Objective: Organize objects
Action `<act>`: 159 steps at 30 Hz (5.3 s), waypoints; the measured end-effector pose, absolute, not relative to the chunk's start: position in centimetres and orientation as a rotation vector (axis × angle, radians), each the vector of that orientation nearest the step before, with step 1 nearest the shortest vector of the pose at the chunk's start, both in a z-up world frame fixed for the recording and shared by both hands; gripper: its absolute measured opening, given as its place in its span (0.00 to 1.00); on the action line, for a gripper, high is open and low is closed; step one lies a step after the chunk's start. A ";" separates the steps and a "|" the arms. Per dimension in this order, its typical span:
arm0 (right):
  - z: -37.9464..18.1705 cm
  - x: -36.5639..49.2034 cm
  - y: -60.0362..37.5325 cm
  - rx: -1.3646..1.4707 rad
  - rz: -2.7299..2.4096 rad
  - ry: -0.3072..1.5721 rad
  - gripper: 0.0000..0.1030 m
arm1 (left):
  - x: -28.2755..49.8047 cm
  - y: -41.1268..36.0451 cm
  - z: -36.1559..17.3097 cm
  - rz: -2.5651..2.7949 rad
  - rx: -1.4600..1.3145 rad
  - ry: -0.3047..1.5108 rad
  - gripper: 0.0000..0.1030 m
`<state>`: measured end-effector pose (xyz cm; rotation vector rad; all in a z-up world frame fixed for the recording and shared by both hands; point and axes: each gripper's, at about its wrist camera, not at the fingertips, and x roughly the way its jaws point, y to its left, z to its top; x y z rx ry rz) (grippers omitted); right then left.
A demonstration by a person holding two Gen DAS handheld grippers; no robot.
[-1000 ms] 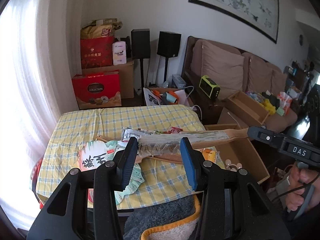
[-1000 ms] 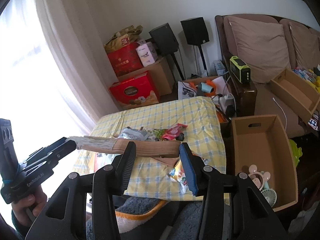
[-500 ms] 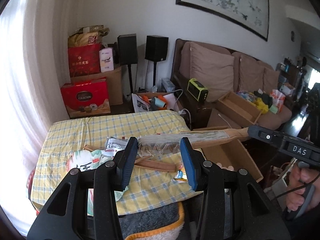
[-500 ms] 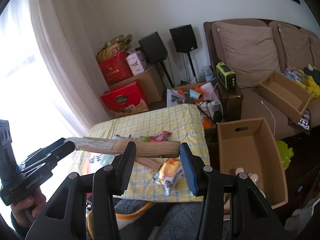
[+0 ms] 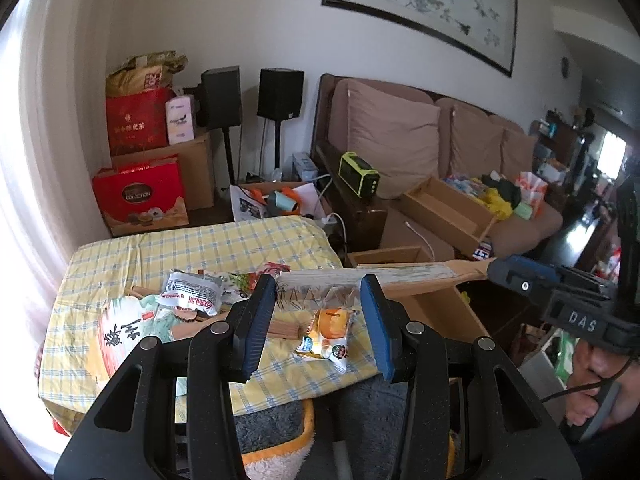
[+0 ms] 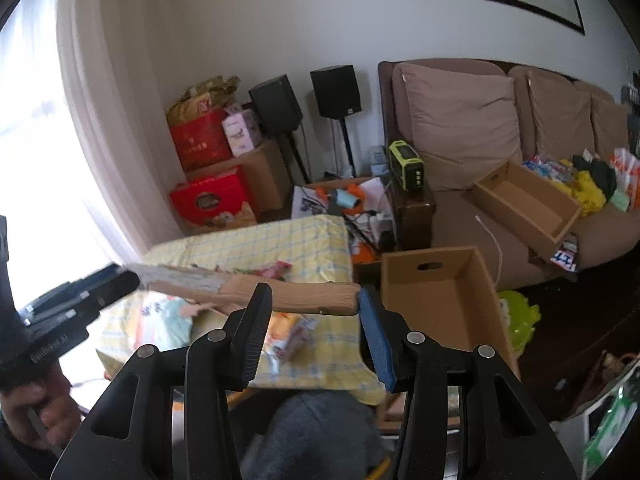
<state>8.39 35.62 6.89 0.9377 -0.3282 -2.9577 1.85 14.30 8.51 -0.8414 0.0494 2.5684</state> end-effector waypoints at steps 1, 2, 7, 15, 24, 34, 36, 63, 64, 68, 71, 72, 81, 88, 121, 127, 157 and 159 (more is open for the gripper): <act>6.7 8.7 35.9 0.931 -2.959 -0.343 0.46 | 2.0 14.6 8.6 2.570 -0.838 0.053 0.39; 6.4 9.1 36.2 0.924 -2.959 -0.375 0.46 | 2.1 15.0 8.6 2.572 -0.835 0.057 0.39; 6.5 10.5 37.9 0.874 -2.979 -0.455 0.46 | 2.9 16.4 8.9 2.551 -0.832 0.082 0.39; 7.2 12.7 40.2 0.796 -3.013 -0.526 0.46 | 4.4 18.8 9.0 2.529 -0.808 0.111 0.39; 6.2 13.1 41.9 0.825 -3.024 -0.554 0.46 | 5.0 20.6 8.2 2.520 -0.821 0.121 0.39; 4.4 12.9 43.0 0.859 -3.014 -0.596 0.46 | 5.0 22.6 8.5 2.542 -0.807 0.163 0.39; 4.5 13.0 43.4 0.849 -3.016 -0.611 0.46 | 5.0 23.1 8.6 2.533 -0.805 0.170 0.39; 3.0 13.2 48.2 0.900 -3.048 -0.726 0.46 | 2.9 28.1 7.1 2.480 -0.827 0.180 0.39; 2.8 13.3 48.4 0.902 -3.047 -0.735 0.46 | 2.8 28.4 6.9 2.481 -0.824 0.187 0.39; 2.2 13.0 49.0 0.925 -3.051 -0.751 0.46 | 2.6 29.4 6.2 2.486 -0.812 0.211 0.39; 1.5 12.7 49.6 0.950 -3.051 -0.773 0.46 | 2.3 30.3 5.6 2.480 -0.824 0.225 0.39; 1.4 12.6 49.8 0.952 -3.048 -0.779 0.46 | 2.3 30.5 5.5 2.481 -0.824 0.229 0.39; -0.1 12.4 51.7 0.969 -3.020 -0.849 0.46 | 1.9 32.3 4.3 2.465 -0.844 0.271 0.39; -1.2 12.5 53.0 0.979 -3.009 -0.890 0.46 | 1.0 33.8 2.9 2.437 -0.897 0.309 0.39; -9.2 9.6 55.3 1.183 -2.910 -0.961 0.46 | -2.1 36.0 -6.0 2.371 -1.142 0.358 0.39; -11.0 9.4 55.9 1.239 -2.894 -1.005 0.46 | -1.9 36.9 -7.1 2.356 -1.161 0.393 0.39; -17.9 9.8 59.1 1.415 -2.798 -1.203 0.46 | -2.5 41.4 -15.8 2.236 -1.383 0.590 0.39; -18.3 9.7 59.2 1.427 -2.788 -1.215 0.46 | -2.7 41.6 -16.4 2.229 -1.395 0.596 0.39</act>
